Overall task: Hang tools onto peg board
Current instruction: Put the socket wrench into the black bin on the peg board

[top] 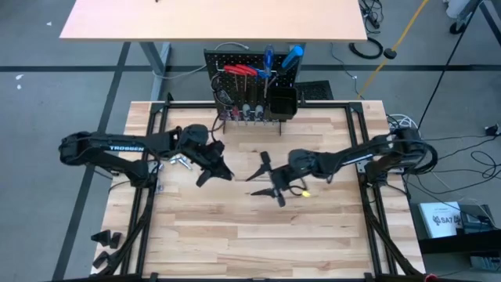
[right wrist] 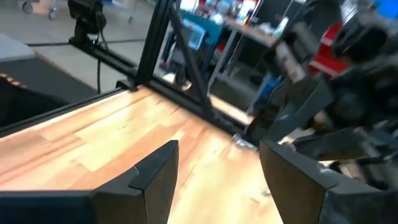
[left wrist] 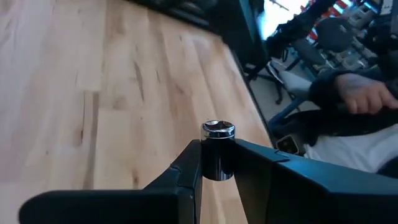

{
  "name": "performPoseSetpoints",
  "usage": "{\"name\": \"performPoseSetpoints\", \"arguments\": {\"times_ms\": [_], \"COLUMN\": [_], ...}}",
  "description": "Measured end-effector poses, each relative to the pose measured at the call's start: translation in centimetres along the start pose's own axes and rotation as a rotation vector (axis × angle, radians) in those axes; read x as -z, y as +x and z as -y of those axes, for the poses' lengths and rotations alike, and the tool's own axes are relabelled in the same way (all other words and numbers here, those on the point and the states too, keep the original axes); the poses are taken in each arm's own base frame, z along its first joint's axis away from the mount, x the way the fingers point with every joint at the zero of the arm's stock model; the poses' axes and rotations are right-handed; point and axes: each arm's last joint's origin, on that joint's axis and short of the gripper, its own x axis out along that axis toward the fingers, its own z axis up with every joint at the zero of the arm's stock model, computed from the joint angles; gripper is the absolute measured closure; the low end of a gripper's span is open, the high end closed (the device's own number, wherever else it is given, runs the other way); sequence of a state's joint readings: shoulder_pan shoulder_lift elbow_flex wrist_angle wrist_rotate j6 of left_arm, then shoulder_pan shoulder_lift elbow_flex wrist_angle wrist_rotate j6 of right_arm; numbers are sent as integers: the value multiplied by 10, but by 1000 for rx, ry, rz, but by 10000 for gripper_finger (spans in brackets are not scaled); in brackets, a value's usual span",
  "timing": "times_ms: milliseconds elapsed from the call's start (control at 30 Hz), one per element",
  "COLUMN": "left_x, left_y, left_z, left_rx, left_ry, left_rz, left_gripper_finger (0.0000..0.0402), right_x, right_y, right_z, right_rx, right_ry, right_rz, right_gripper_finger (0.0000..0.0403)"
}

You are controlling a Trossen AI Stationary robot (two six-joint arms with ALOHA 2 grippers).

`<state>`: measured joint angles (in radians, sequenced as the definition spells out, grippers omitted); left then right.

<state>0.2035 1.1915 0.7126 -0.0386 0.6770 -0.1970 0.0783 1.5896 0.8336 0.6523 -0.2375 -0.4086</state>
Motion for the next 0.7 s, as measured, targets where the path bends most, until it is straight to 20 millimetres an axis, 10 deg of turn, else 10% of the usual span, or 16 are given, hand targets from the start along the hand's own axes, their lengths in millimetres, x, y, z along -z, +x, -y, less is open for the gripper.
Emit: {"name": "performPoseSetpoints", "arguments": {"times_ms": [700], "left_x": [17], "left_y": [53], "left_z": [23], "left_rx": [32], "left_ry": [49], "left_rz": [-75], "left_gripper_finger": [333], "right_x": [0], "right_y": [62], "right_z": [1], "right_rx": [-130], "right_ry": [49], "right_rz": [-229], "right_gripper_finger": [190]}}
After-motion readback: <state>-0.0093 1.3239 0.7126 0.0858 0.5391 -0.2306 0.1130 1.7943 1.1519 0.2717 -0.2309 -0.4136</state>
